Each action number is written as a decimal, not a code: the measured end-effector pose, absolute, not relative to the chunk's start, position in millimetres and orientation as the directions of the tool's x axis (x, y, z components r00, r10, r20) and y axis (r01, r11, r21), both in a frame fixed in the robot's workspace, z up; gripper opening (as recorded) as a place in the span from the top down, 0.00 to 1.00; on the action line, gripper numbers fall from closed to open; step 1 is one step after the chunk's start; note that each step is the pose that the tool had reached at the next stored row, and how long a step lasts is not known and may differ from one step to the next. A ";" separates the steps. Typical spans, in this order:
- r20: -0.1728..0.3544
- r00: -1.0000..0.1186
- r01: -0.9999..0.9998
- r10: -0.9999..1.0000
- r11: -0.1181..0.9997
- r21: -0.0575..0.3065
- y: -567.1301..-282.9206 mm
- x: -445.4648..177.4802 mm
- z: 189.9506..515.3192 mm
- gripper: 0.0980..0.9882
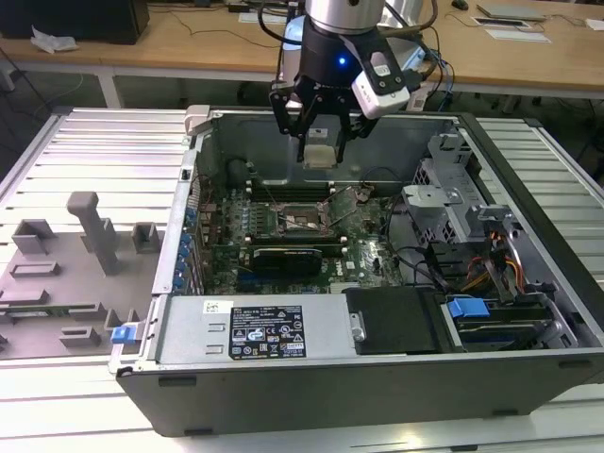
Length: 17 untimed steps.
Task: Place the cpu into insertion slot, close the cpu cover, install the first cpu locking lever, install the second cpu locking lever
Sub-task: 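Place the cpu into insertion slot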
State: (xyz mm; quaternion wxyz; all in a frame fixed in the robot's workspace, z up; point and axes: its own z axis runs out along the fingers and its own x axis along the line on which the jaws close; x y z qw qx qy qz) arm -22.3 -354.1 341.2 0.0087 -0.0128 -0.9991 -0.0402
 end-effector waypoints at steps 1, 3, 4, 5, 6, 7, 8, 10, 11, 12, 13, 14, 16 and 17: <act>0.018 -1.000 0.026 0.025 0.997 0.079 -354.1 -22.3 340.3 0.50; 0.018 -1.000 0.026 0.025 0.997 0.077 -354.1 -22.3 339.1 0.50; 0.018 -1.000 0.026 0.025 0.997 0.075 -354.1 -22.3 338.2 0.50; 0.018 -1.000 0.026 0.025 0.997 0.073 -354.1 -22.3 337.8 0.50; 0.018 -1.000 0.026 0.025 0.997 0.072 -354.1 -22.3 337.1 0.50; 0.018 -1.000 0.026 0.025 0.997 0.070 -354.1 -22.3 336.7 0.50; 0.018 -1.000 0.026 0.025 0.997 0.068 -354.1 -22.3 336.2 0.50; 0.018 -1.000 0.026 0.025 0.998 0.065 -354.1 -22.3 334.8 0.50; 0.018 -1.000 0.026 0.025 0.998 0.063 -354.1 -22.4 334.1 0.50; 0.018 -1.000 0.026 0.025 0.998 0.061 -354.1 -22.4 333.4 0.50; 0.018 -1.000 0.026 0.025 0.998 0.059 -354.1 -22.4 332.5 0.50; 0.018 -1.000 0.026 0.025 0.998 0.058 -354.1 -22.4 331.9 0.50; 0.018 -1.000 0.026 0.025 0.998 0.055 -354.1 -22.4 330.6 0.50; 0.018 -1.000 0.026 0.025 0.998 0.053 -354.1 -22.4 330.0 0.50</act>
